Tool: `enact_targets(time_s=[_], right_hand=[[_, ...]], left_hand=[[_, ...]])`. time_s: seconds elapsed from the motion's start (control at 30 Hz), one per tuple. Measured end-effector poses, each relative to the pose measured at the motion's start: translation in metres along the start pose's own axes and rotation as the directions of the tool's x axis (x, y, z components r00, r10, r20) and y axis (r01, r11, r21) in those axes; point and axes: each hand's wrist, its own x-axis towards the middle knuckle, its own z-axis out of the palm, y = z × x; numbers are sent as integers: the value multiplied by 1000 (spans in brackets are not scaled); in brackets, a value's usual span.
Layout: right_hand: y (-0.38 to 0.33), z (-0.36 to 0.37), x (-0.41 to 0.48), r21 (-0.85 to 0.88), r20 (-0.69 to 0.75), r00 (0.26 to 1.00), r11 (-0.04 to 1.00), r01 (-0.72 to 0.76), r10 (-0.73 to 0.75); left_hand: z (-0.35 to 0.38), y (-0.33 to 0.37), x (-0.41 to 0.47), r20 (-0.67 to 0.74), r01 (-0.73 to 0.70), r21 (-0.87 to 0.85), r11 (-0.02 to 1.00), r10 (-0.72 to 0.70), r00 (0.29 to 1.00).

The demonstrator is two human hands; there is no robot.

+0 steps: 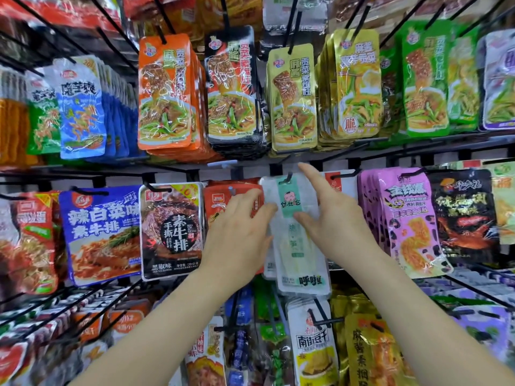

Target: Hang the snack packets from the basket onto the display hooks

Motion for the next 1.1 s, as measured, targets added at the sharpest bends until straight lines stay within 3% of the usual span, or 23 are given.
enact_targets(time_s=[0.07,0.23,0.5,0.63,0.7,0.8,1.1], right_hand=[[0,5,0,-13,-59,996,998,62,-63],[9,23,-2,-21,-160,969,982,188,-189],[18,39,15,-105,-127,974,979,172,-185],[22,40,22,-134,-76,986,982,136,-147],[21,39,25,-263,-11,994,959,106,-113],[16,35,23,-465,30,993,878,113,-113],[19,33,5,-542,77,993,832,116,-89]], left_hand=[[5,-4,-1,104,8,111,994,-20,994],[10,-3,2,199,-34,302,953,-28,980],[18,-8,6,117,-48,444,895,-5,993],[18,-7,7,145,-130,438,890,73,987],[18,-3,9,173,-164,377,912,105,979],[23,8,12,288,-135,305,943,44,957],[28,16,25,337,-86,370,925,-47,940]])
